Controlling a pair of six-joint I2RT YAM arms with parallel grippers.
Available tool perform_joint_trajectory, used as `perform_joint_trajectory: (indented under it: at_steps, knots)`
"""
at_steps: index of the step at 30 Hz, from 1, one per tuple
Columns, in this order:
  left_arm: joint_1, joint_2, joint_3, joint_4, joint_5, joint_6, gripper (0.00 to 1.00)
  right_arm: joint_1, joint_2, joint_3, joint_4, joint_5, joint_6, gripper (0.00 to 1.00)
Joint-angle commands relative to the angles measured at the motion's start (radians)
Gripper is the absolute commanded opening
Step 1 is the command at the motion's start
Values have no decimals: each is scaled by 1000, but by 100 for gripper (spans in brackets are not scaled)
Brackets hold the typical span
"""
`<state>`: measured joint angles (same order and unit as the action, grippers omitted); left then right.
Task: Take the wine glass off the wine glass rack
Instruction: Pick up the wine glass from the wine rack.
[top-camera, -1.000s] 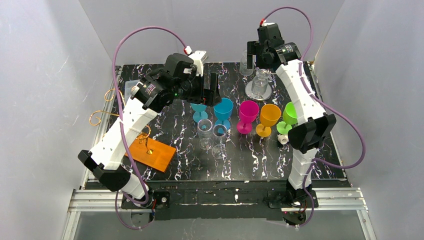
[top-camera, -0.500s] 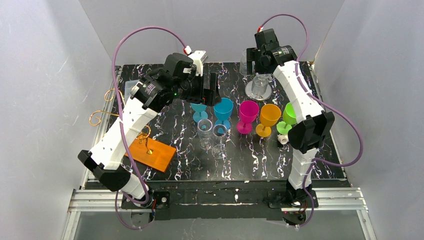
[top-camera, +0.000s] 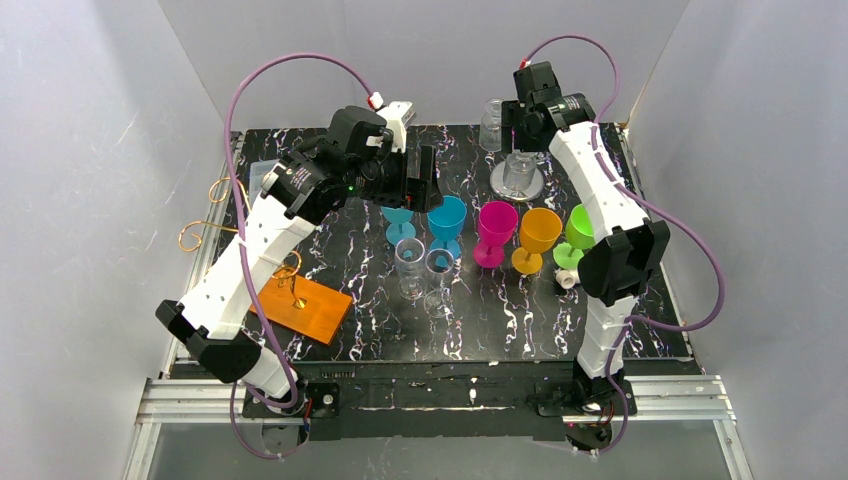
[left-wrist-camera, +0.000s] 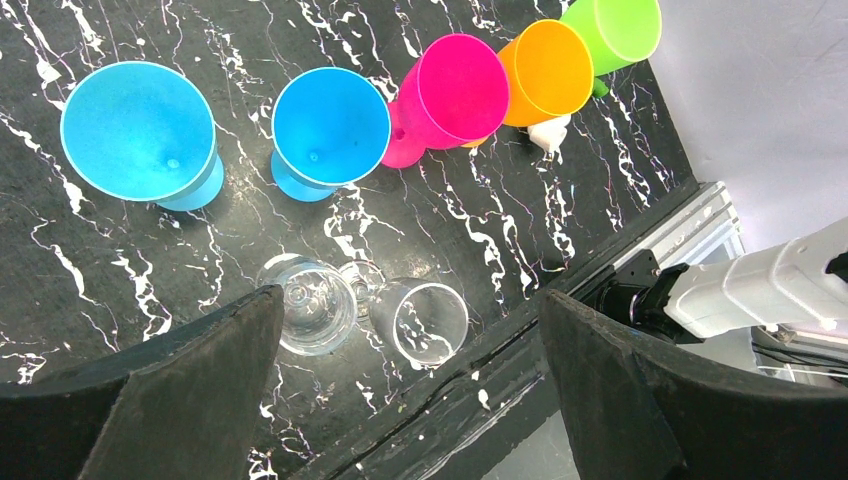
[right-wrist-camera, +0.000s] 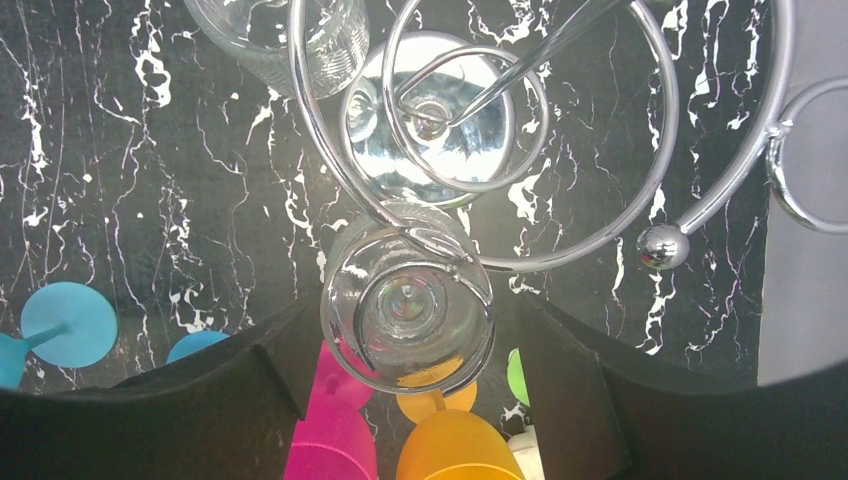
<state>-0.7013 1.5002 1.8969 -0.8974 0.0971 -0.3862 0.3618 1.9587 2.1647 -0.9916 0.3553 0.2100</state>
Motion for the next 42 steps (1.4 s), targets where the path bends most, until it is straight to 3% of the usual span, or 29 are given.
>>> perform_joint_trajectory:
  at_steps: [1,5,13,35,42]
  knots:
    - [7,-14,1,2,22,-3,98,-3,-39,1,29,-16,9,75]
    - [8,-11,2,3,24,-6,98,-3,-51,1,33,-13,11,65]
    - [8,-1,-4,10,32,-12,98,-3,-62,20,21,-9,11,54]
    - [8,13,-64,75,53,-71,98,-3,-131,-5,20,-51,37,52]
    - [7,32,-74,147,61,-159,98,-3,-155,-21,14,-58,43,46]
